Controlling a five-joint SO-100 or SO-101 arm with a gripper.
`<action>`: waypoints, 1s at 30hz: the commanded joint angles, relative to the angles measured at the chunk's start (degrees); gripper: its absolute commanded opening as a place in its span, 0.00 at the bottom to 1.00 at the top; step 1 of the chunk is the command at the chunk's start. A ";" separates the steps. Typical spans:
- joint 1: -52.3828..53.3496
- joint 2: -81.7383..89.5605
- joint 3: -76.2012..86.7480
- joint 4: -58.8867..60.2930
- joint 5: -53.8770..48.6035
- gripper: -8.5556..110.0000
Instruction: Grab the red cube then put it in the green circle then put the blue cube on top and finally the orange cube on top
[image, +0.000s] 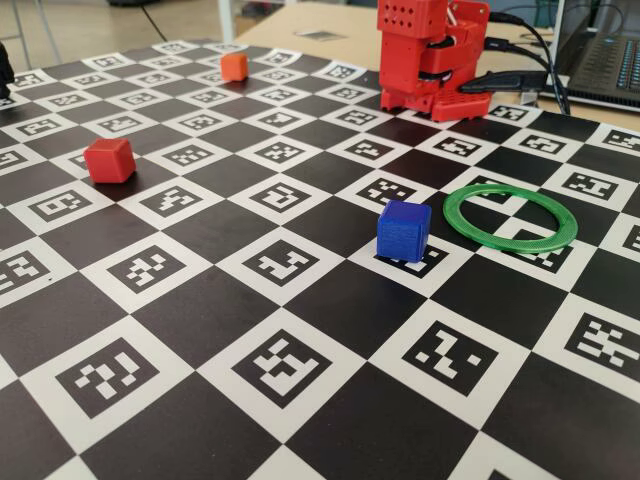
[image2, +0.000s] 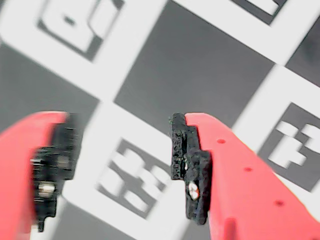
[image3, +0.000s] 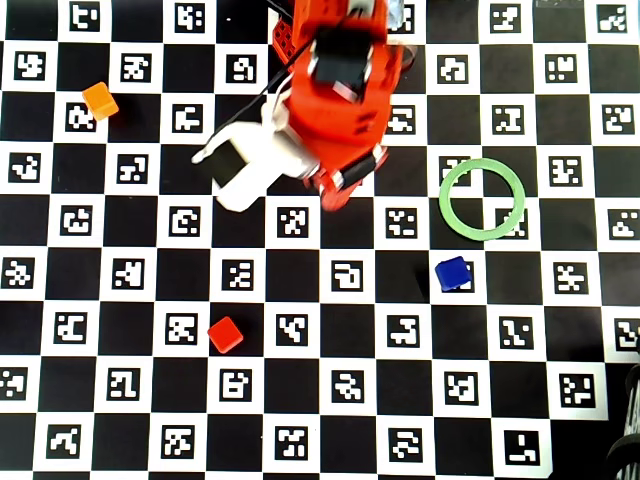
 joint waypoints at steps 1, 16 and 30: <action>2.90 -5.36 -11.25 0.79 5.27 0.24; 4.57 -23.99 -27.51 2.90 11.60 0.42; 8.88 -40.87 -30.23 -8.17 7.65 0.47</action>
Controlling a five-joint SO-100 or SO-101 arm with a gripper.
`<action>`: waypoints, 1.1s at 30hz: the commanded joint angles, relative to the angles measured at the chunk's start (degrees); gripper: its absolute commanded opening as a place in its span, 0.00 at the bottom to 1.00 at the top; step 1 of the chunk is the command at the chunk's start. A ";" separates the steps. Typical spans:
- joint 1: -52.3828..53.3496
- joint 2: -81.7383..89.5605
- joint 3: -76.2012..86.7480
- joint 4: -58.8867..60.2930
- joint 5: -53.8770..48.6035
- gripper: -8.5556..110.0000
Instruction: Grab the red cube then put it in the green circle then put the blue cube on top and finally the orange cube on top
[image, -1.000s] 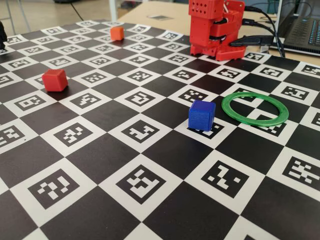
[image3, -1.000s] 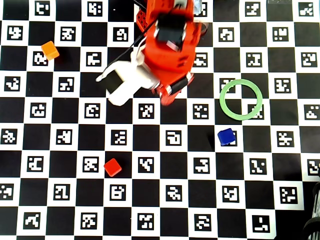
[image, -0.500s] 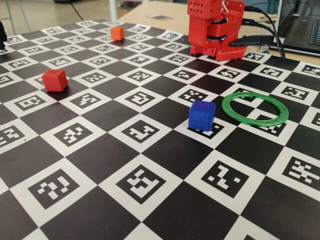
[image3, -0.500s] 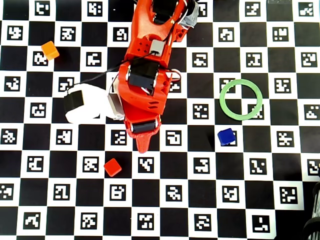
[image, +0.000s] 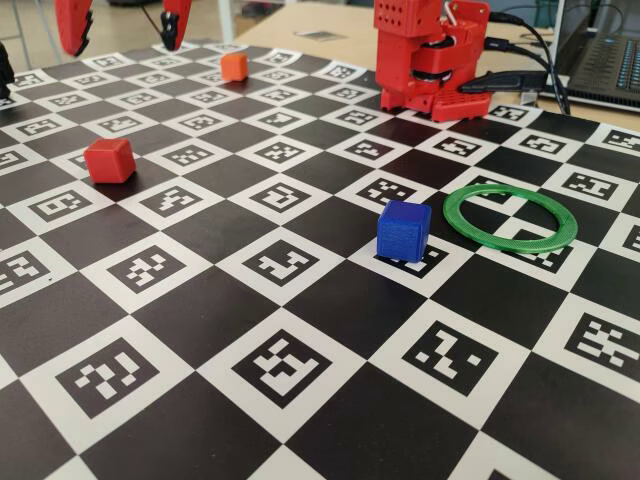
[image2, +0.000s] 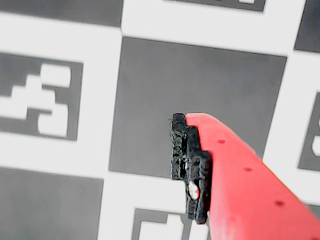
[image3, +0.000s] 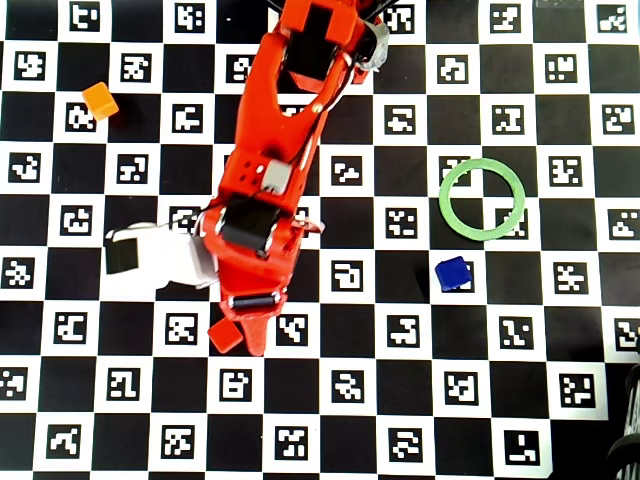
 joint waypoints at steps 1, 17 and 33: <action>0.79 -1.05 -6.50 -2.72 -1.23 0.47; 3.52 -13.45 -9.67 -10.72 -3.96 0.47; 3.78 -16.44 -10.28 -13.89 -5.27 0.47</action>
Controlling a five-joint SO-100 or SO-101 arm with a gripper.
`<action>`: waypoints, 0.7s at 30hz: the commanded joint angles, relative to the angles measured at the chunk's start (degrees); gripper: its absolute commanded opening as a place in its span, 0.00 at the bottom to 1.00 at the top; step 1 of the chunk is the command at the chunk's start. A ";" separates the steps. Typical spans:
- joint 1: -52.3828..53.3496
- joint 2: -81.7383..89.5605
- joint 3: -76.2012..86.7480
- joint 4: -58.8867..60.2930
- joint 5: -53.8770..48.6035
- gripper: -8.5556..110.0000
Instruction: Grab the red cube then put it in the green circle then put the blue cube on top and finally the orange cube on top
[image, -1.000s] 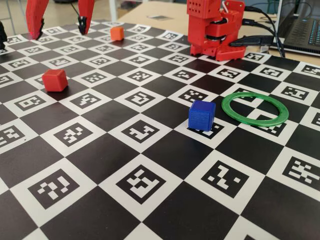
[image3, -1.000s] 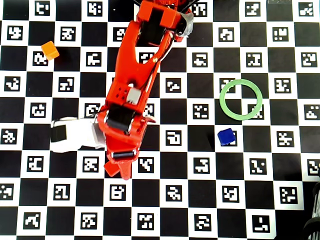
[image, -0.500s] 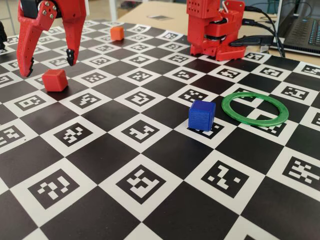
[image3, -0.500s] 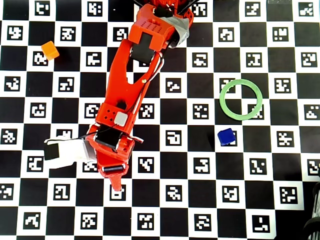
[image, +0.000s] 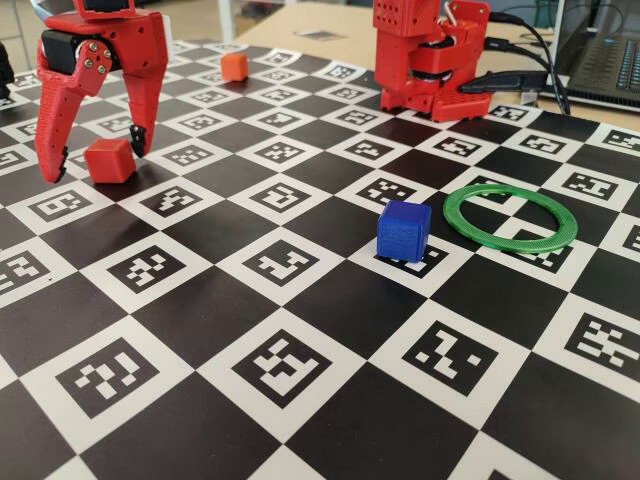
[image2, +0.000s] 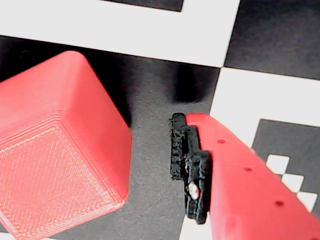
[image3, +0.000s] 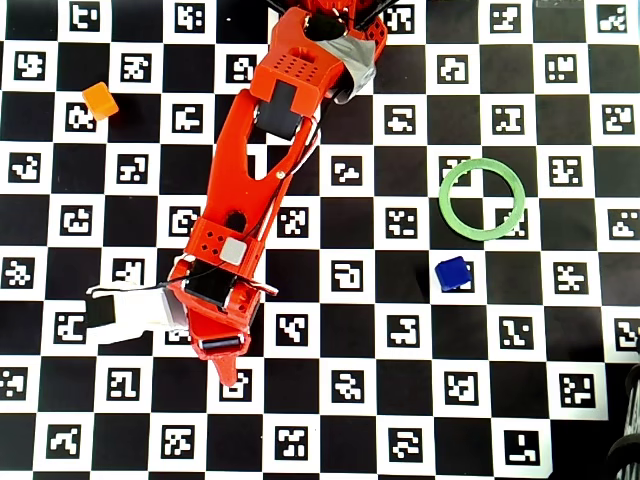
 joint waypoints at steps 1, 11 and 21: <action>0.62 2.37 -5.01 -0.88 -0.70 0.47; 1.32 2.55 -4.92 -2.99 -6.94 0.47; 2.81 3.69 -2.64 -5.19 -16.79 0.47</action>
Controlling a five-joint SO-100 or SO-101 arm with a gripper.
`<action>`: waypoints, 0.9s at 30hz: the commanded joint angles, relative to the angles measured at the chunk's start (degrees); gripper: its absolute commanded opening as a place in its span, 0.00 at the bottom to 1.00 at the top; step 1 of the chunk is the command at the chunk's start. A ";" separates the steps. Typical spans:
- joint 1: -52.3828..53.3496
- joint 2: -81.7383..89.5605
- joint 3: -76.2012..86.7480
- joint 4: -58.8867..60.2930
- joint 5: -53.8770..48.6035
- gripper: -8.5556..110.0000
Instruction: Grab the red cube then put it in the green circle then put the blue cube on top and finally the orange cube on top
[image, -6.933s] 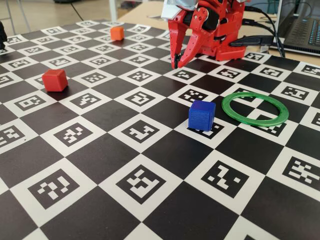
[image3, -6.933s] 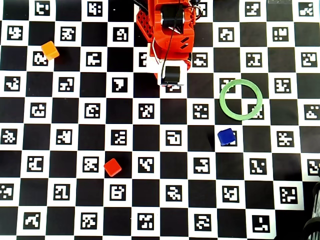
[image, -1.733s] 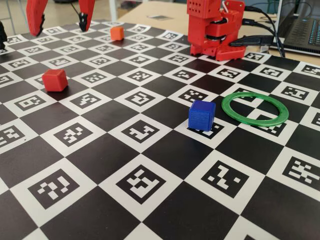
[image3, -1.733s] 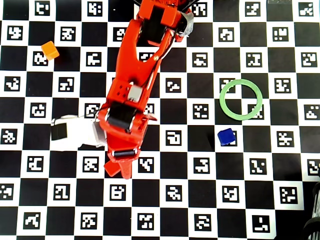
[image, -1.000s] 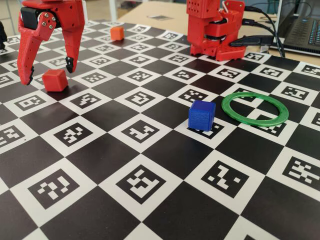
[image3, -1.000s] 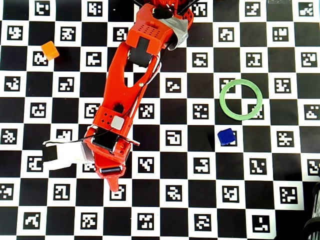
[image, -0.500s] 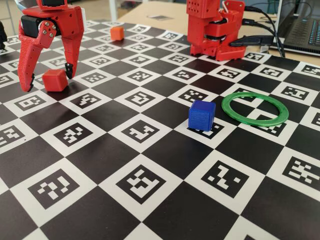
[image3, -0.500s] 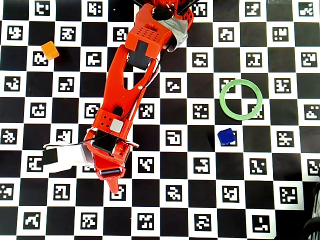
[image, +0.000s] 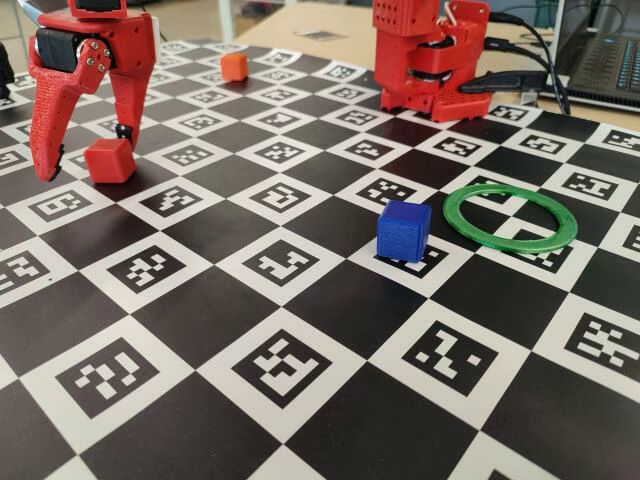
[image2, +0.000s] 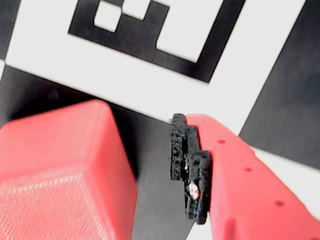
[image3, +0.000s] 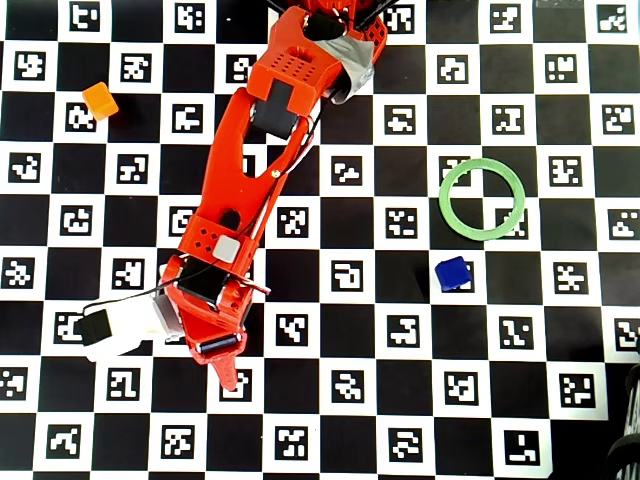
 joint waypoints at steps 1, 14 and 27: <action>0.62 3.87 -2.29 -0.79 -3.25 0.47; -2.02 6.15 -0.26 1.67 -7.73 0.47; -3.34 6.59 0.26 2.20 -8.26 0.47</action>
